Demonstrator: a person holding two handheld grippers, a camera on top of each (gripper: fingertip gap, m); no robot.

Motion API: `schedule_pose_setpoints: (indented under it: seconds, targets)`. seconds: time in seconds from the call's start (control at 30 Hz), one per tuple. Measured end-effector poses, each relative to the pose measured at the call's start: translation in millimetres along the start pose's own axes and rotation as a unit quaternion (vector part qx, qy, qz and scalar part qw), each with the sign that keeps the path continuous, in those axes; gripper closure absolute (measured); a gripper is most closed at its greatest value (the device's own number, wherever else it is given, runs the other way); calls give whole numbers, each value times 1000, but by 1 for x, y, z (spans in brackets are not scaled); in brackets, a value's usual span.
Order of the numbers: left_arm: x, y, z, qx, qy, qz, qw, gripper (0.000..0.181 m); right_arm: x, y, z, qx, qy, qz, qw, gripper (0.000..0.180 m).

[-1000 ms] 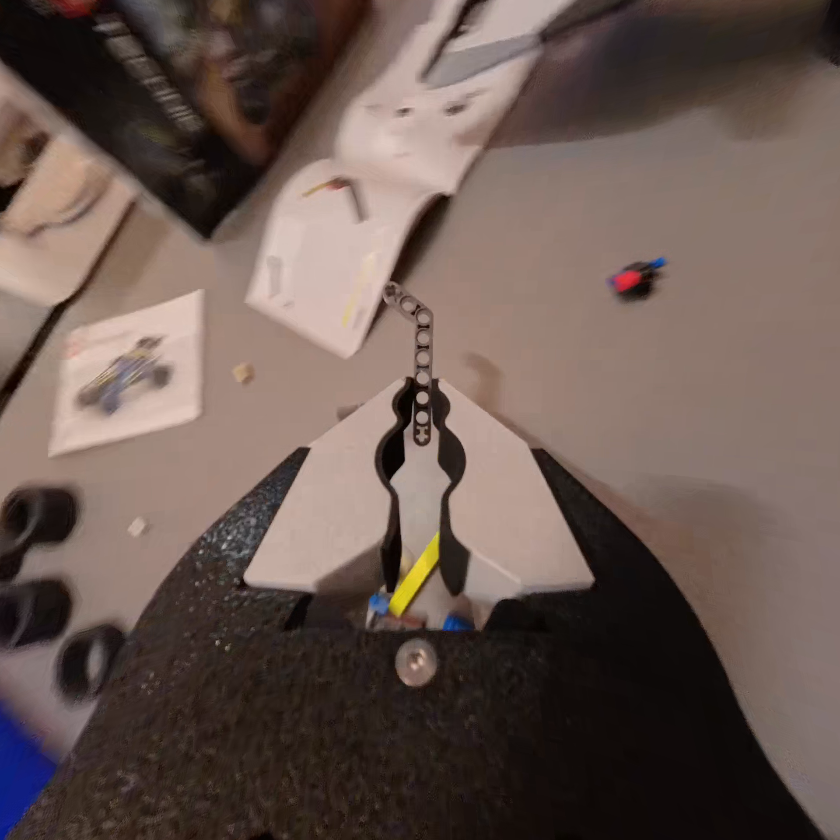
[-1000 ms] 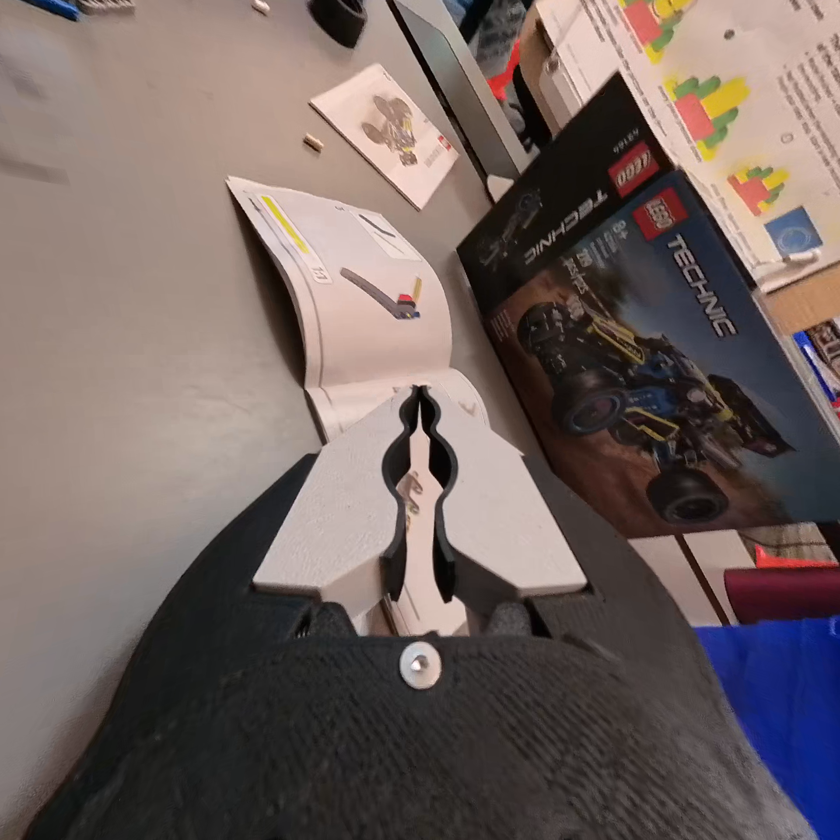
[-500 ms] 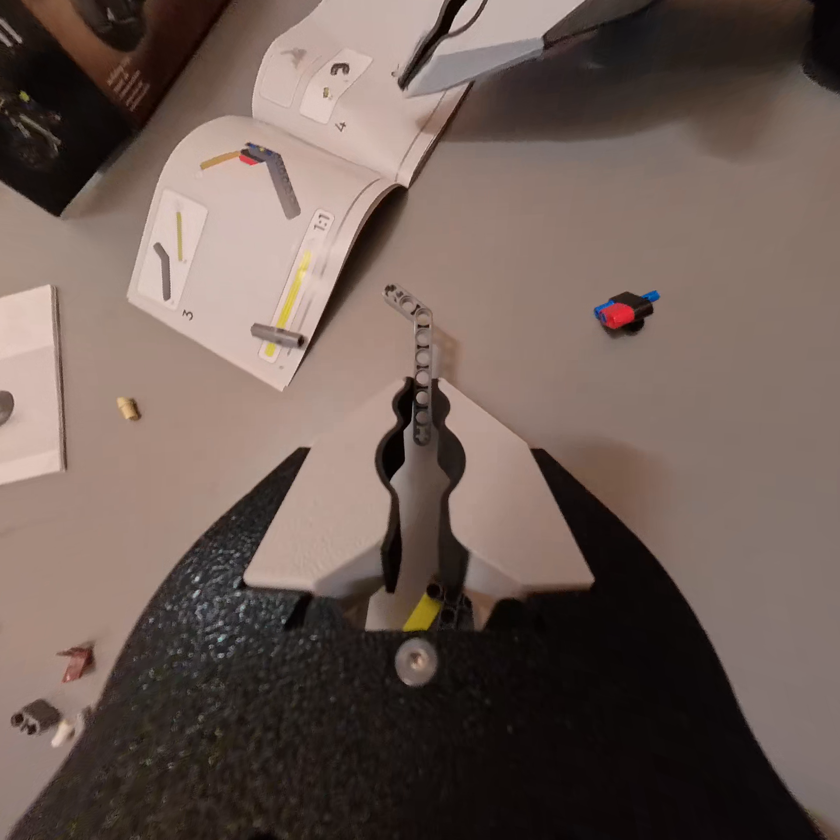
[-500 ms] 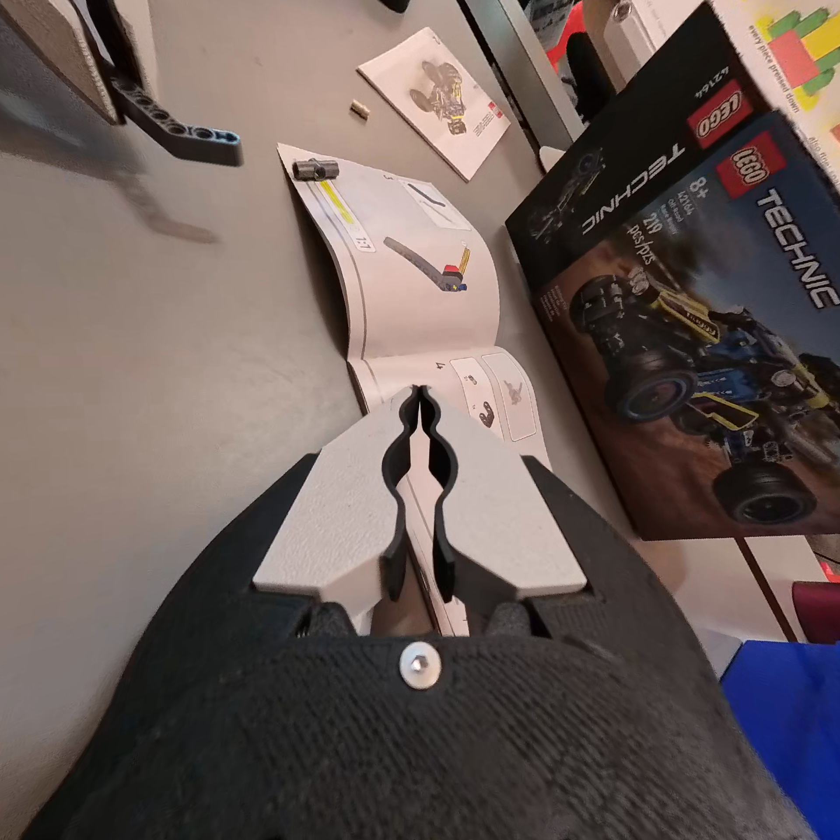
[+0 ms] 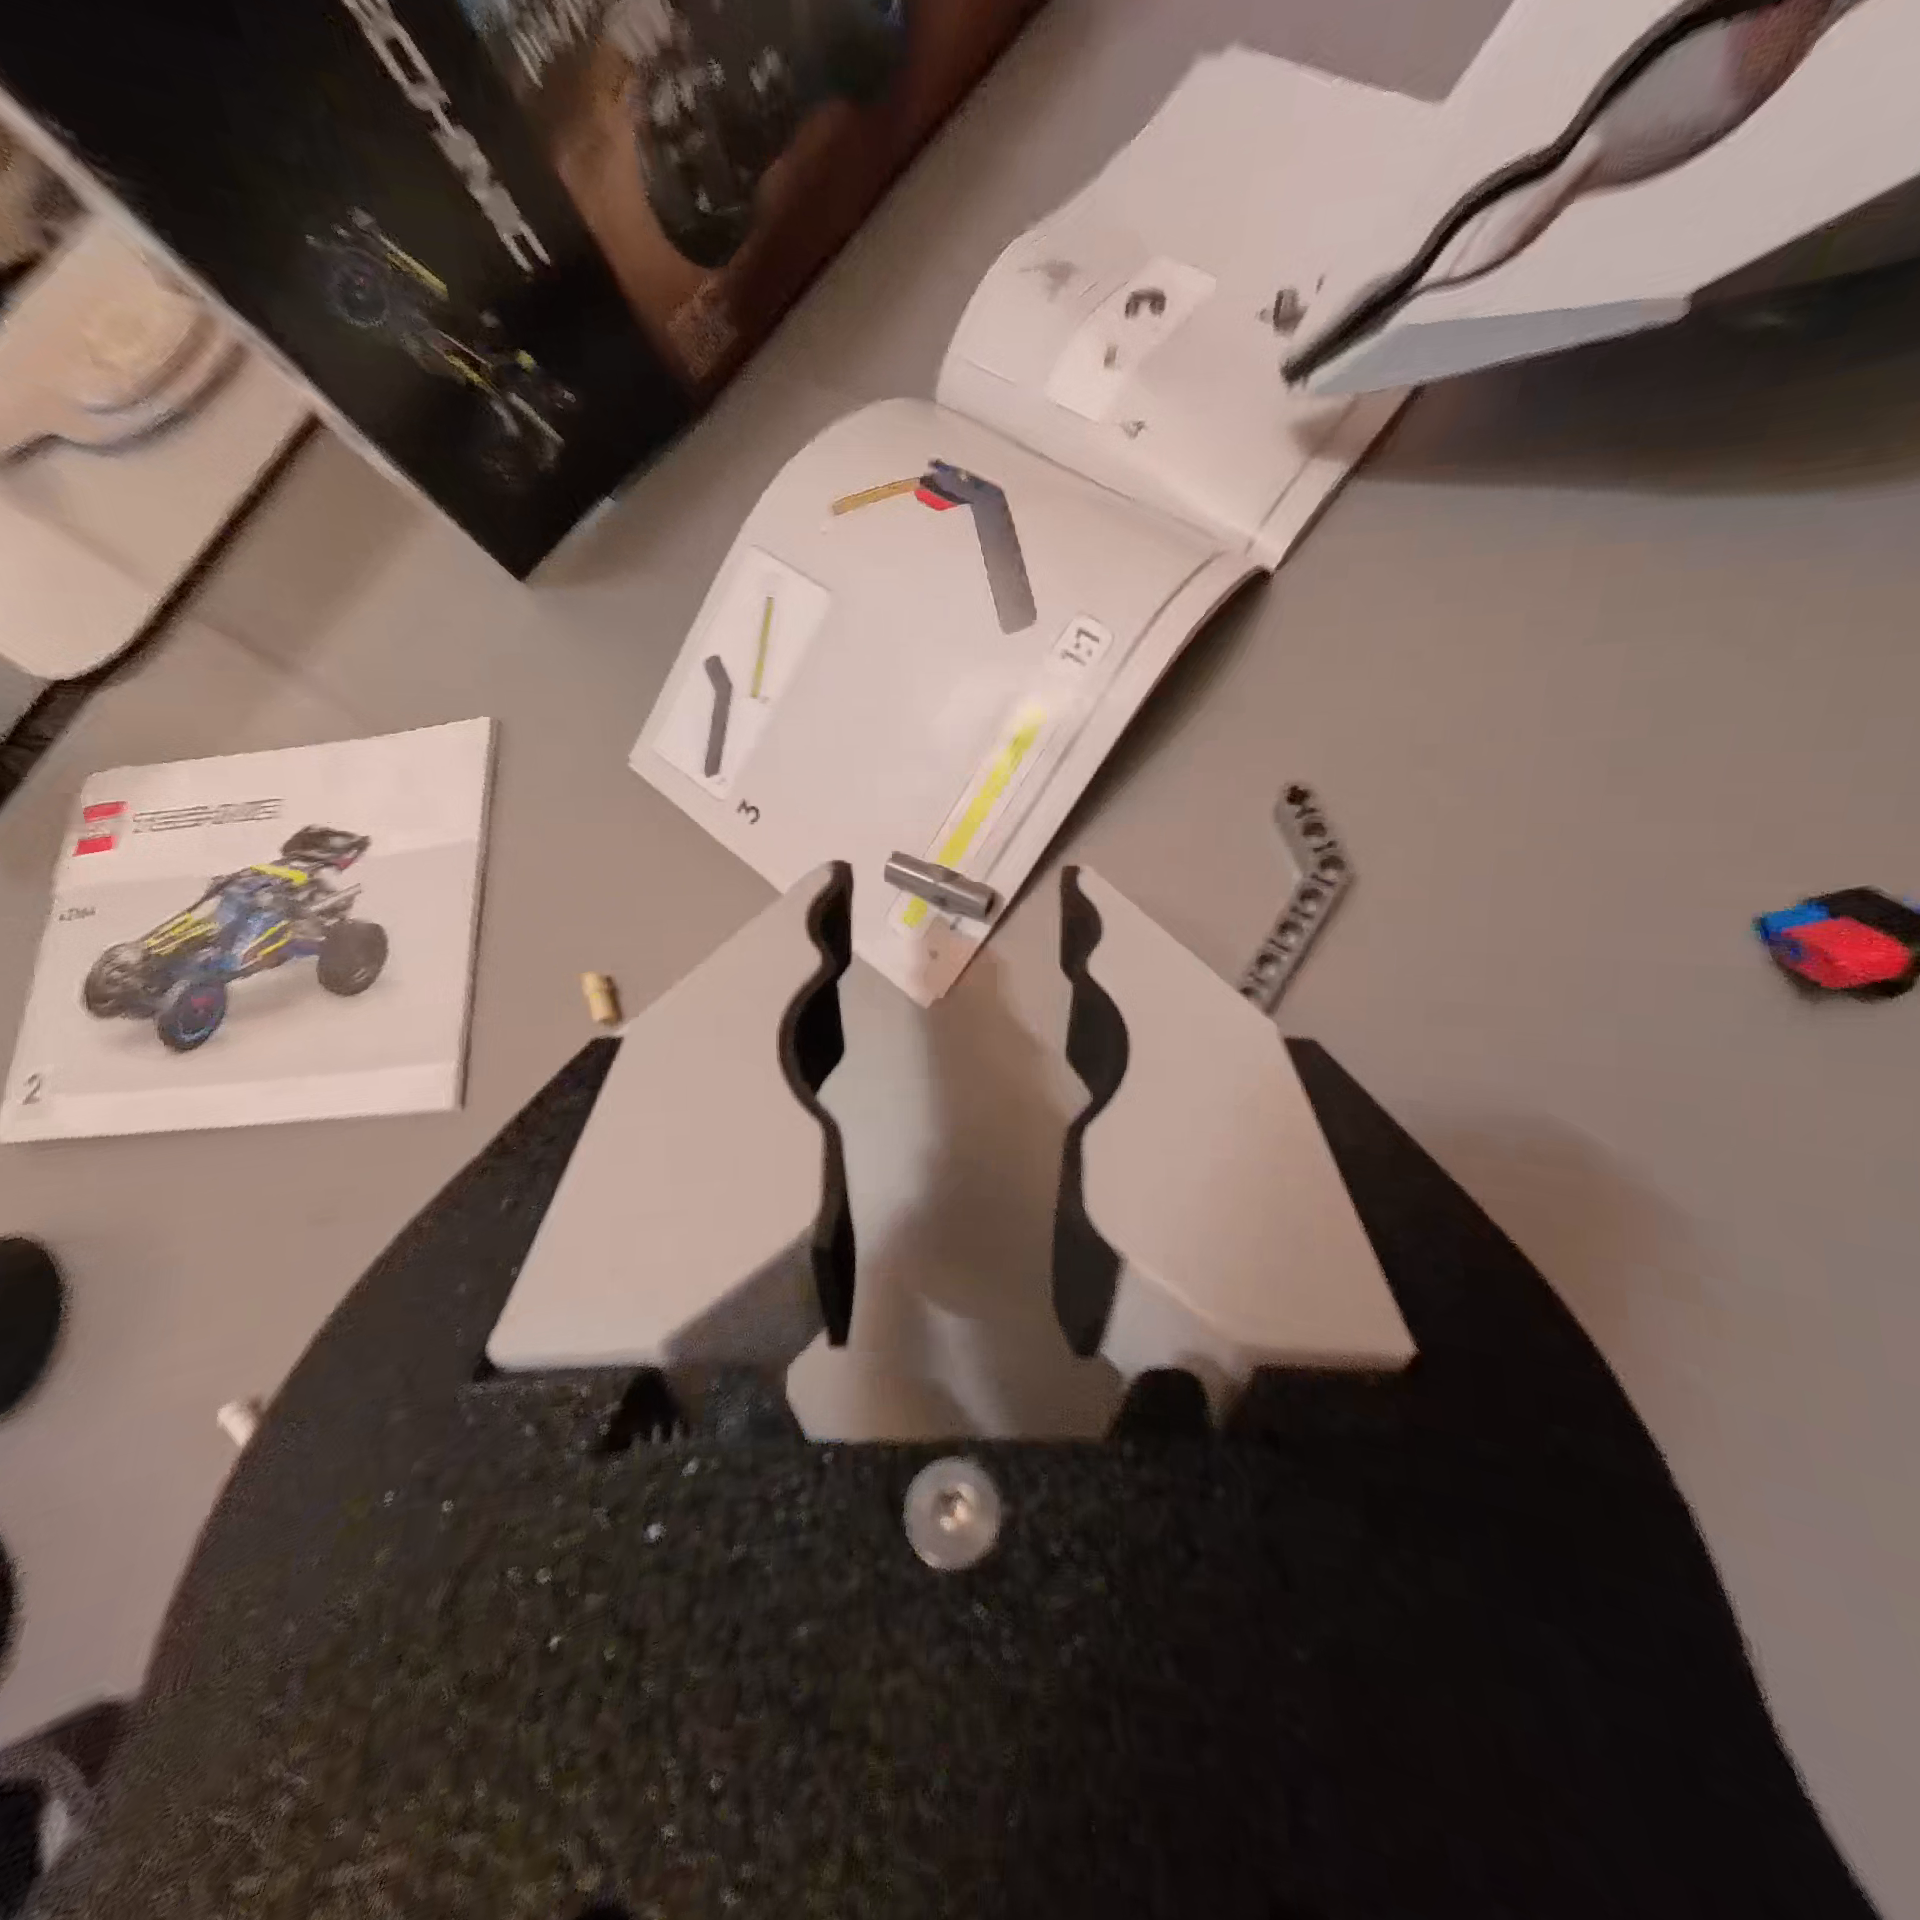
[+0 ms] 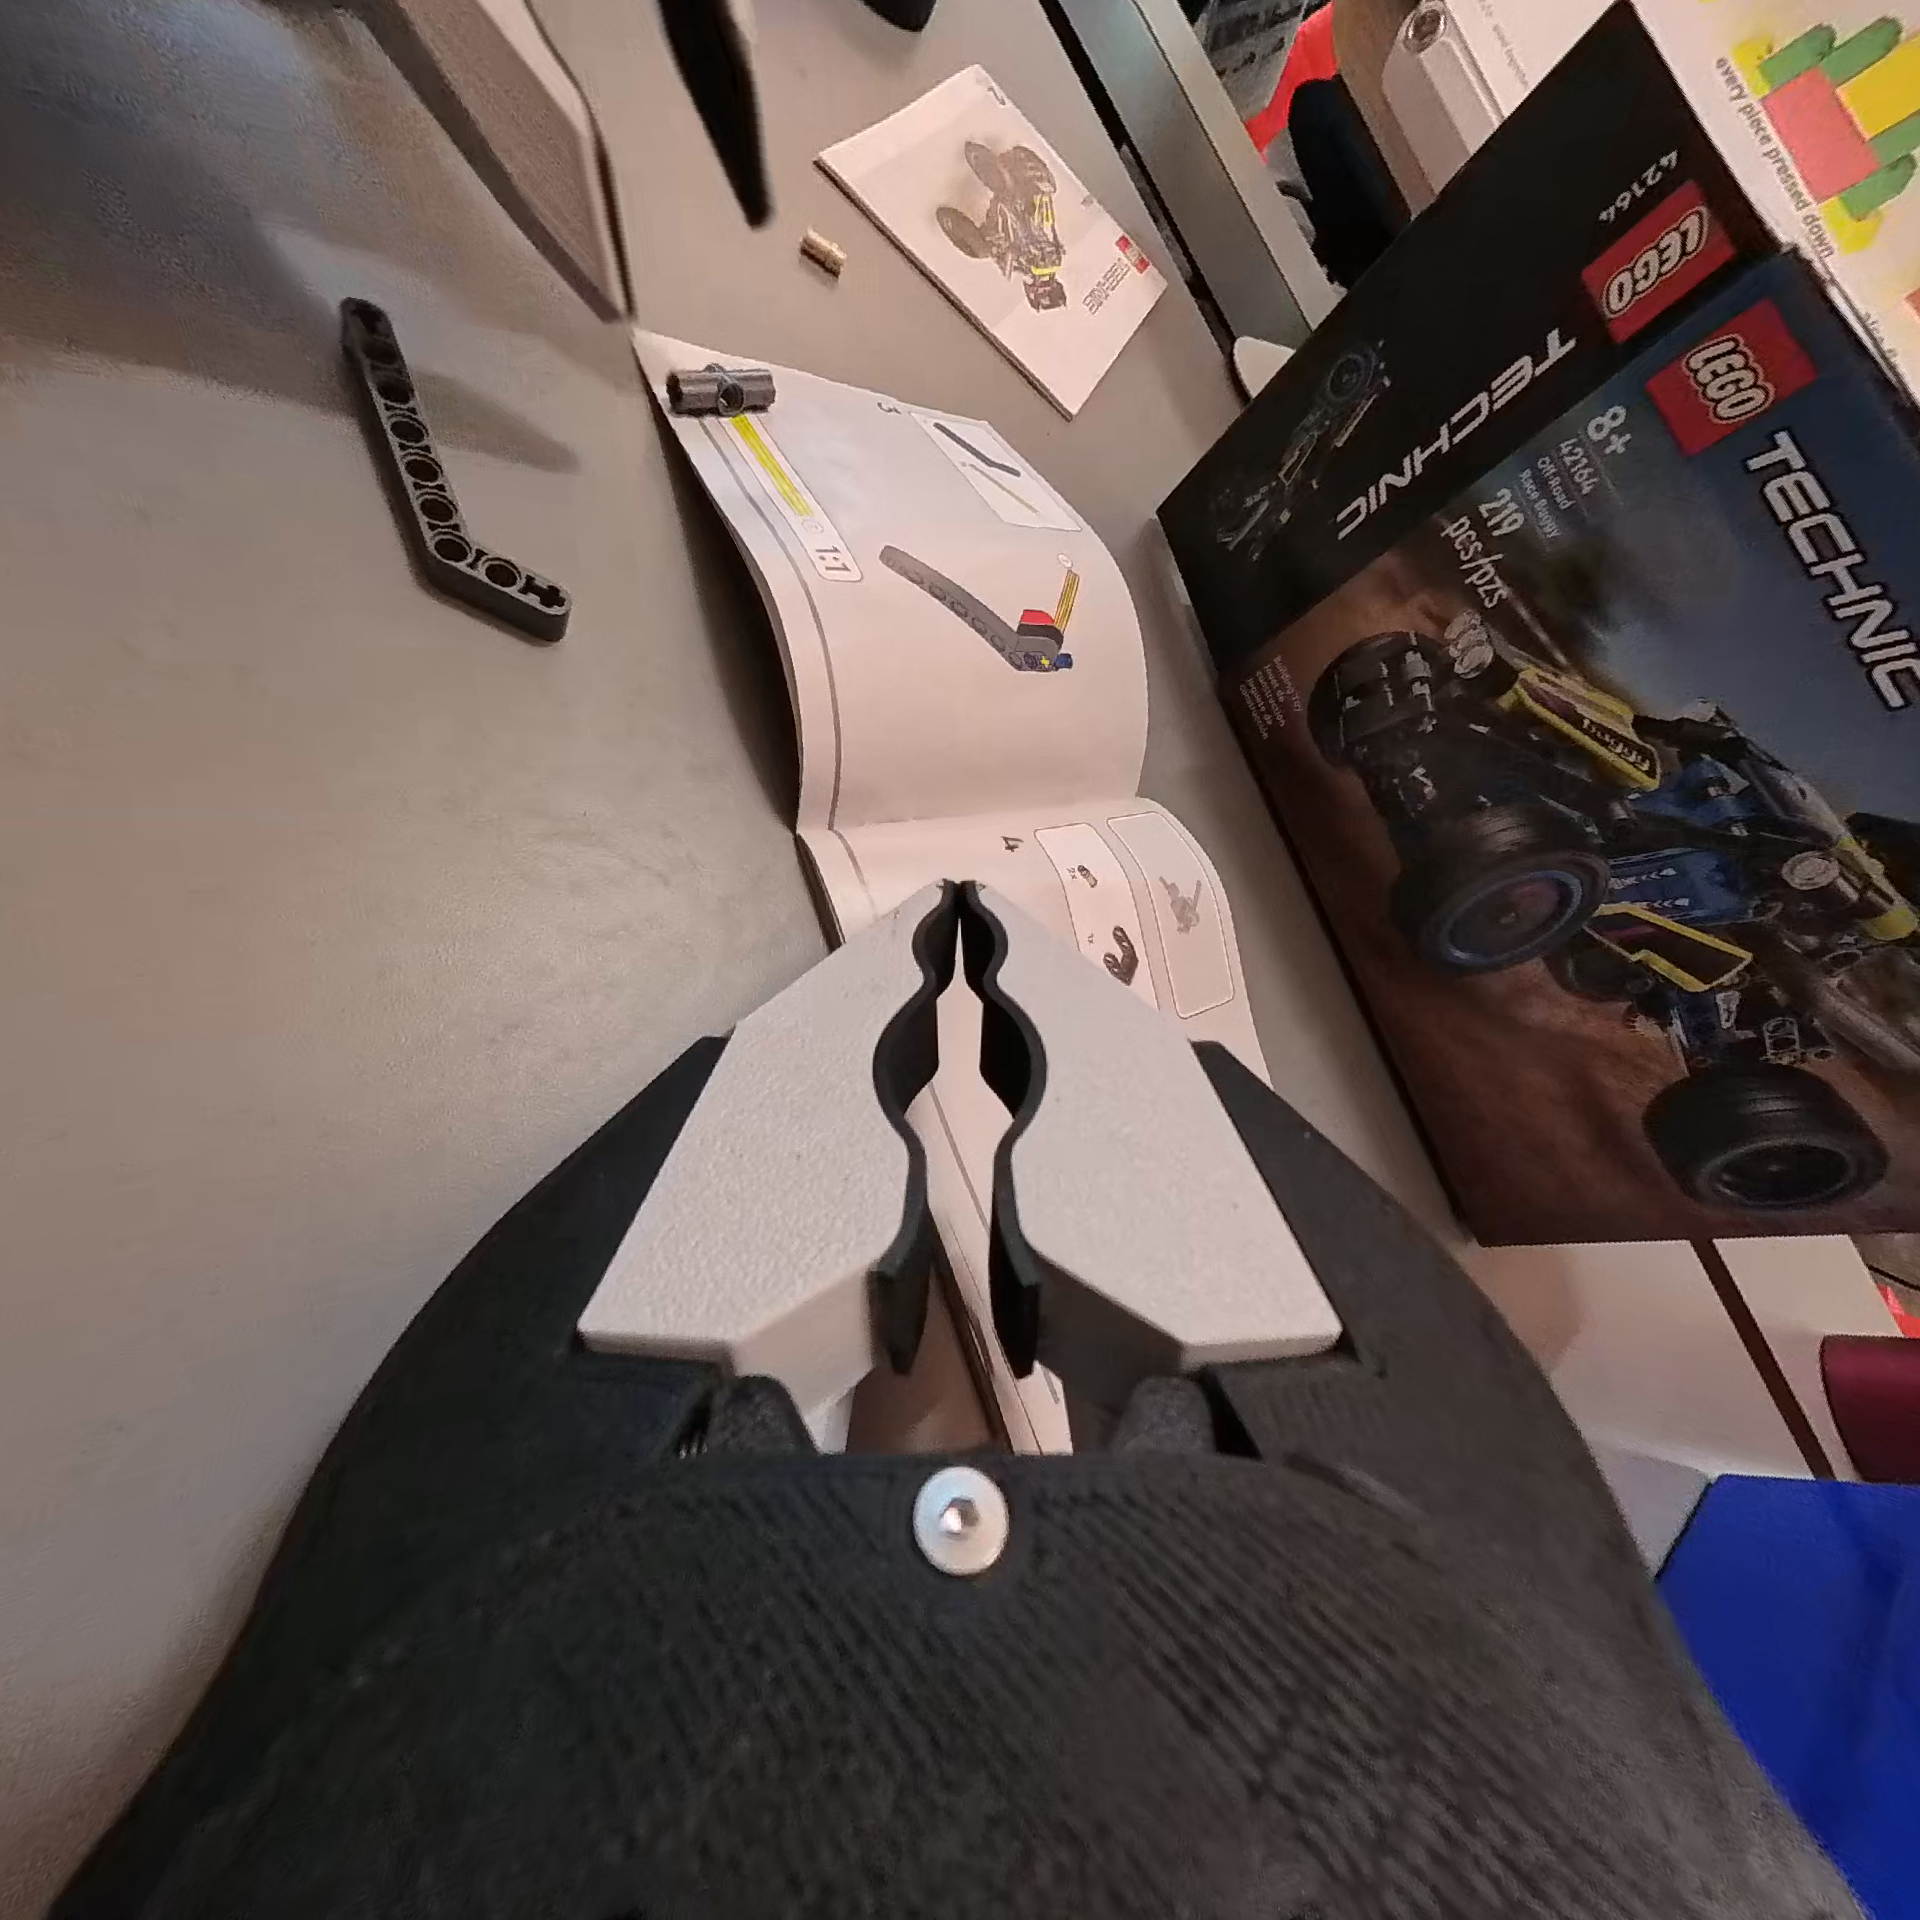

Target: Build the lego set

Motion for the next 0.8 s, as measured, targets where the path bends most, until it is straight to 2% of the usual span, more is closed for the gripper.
schedule_pose_setpoints:
  seconds: [0.07, 0.17, 0.2, 0.37, 0.53, 0.63, 0.73, 0.8]
  targets:
    - [2, 14, -1, 19, 15, -30, 999, 146, 1, 1, -2, -1, -6, -1, 1000, 180]
    - [10, 24, -6, 11, 4, -56, 998, 169, 2, 2, -2, 1, -11, -5, 1000, 180]
    - [11, 23, -8, 10, -13, -54, 998, 172, 2, 2, -2, 2, -11, -5, 1000, 180]
    - [51, -12, -41, -63, -64, -75, 993, 172, 3, 1, 1, 6, -11, -6, 1000, 180]
    - [133, -62, -114, -135, -167, -139, 967, 172, 2, 1, -1, 5, -14, -6, 1000, 180]
    - [168, -71, -131, -134, -199, -157, 958, 171, 3, 3, -2, 3, -18, -11, 1000, 180]
    - [177, -63, -121, -77, -215, -137, 964, 170, 5, 3, -2, 3, -18, -15, 1000, 180]
    - [180, -62, -118, -74, -211, -127, 966, 166, 6, 4, -2, 3, -19, -17, 1000, 180]
Point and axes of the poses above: each gripper's, where its closed fingertips meet, y out along the fingers, x out of its underside, z = x × y across the jaws, the point moved 2 cm from there along -y, back along the fingers, and after that the axes turned 14 degrees about -z, right-handed, at the moved point
